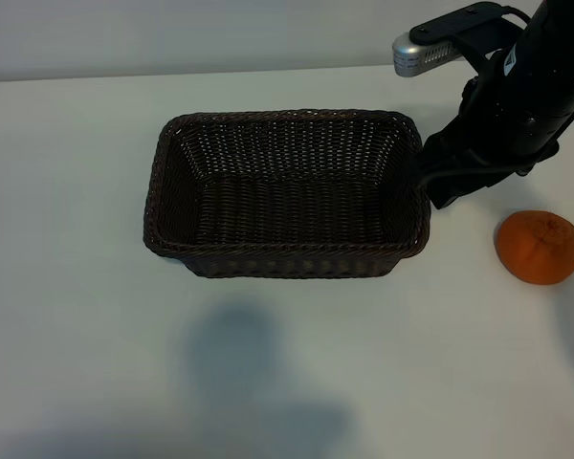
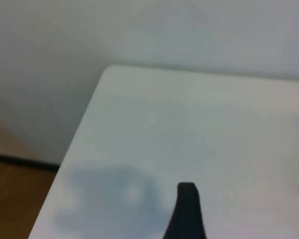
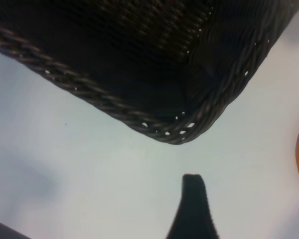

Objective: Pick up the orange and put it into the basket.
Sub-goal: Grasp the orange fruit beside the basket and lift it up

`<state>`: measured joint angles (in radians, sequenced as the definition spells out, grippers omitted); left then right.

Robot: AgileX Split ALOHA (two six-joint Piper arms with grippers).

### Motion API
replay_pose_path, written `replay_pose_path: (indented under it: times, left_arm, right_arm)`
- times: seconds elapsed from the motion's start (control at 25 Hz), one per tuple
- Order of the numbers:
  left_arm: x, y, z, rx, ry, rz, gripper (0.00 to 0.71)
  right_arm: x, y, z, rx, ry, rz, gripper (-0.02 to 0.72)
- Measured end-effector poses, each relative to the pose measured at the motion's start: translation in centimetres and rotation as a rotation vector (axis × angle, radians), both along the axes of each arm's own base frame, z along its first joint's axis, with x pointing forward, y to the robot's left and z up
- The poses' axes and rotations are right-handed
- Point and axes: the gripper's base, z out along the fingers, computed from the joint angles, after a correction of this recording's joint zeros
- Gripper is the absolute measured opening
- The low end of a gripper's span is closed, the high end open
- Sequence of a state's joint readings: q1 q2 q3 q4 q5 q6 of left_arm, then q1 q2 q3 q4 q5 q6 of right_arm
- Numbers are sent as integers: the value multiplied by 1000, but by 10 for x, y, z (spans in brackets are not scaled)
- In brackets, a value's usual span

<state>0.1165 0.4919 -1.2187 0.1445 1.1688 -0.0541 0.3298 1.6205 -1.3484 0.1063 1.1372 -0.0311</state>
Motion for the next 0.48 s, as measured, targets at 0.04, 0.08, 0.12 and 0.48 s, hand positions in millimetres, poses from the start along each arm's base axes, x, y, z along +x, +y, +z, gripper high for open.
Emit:
replay_pose_path:
  times: [0.04, 0.08, 0.12, 0.48]
  left_arm:
    - [-8, -1, 0, 1, -25, -1, 596]
    - [-15, -2, -2, -1, -44, -5, 596]
    - [-19, -4, -5, -7, -51, -11, 596]
    - [-44, -13, -89, -60, -19, -64, 596]
  right_arm:
    - [0, 0, 0, 0, 0, 0, 526]
    - [0, 0, 0, 1, 0, 0, 526]
    - [0, 0, 0, 1, 0, 0, 526]
    - [0, 0, 0, 0, 1, 0, 526]
